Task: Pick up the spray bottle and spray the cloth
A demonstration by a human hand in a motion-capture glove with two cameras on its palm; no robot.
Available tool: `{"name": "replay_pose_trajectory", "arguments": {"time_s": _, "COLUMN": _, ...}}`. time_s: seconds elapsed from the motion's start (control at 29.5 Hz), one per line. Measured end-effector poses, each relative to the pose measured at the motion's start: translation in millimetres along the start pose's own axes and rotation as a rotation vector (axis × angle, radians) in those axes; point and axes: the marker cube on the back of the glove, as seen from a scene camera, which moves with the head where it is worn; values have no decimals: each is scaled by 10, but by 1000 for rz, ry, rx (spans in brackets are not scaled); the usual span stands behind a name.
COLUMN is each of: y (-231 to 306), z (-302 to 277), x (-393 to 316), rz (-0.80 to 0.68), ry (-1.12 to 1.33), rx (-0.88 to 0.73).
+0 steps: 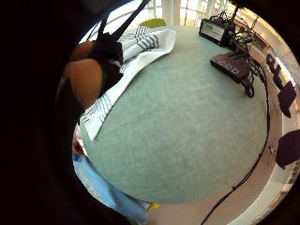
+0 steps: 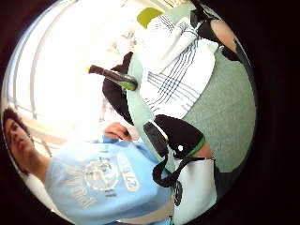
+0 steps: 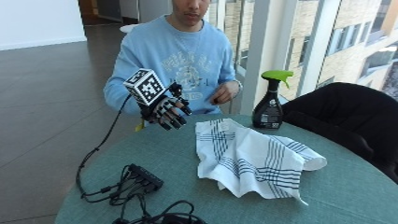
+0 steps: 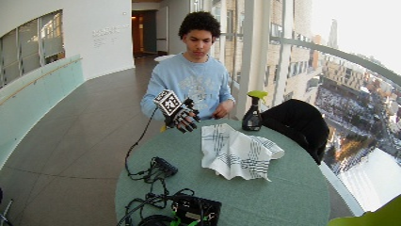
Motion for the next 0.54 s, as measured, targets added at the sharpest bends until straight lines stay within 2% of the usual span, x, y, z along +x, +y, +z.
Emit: {"name": "replay_pose_trajectory", "arguments": {"time_s": 0.54, "y": 216, "z": 61, "x": 111, "rz": 16, "ry": 5, "rx": 2}}
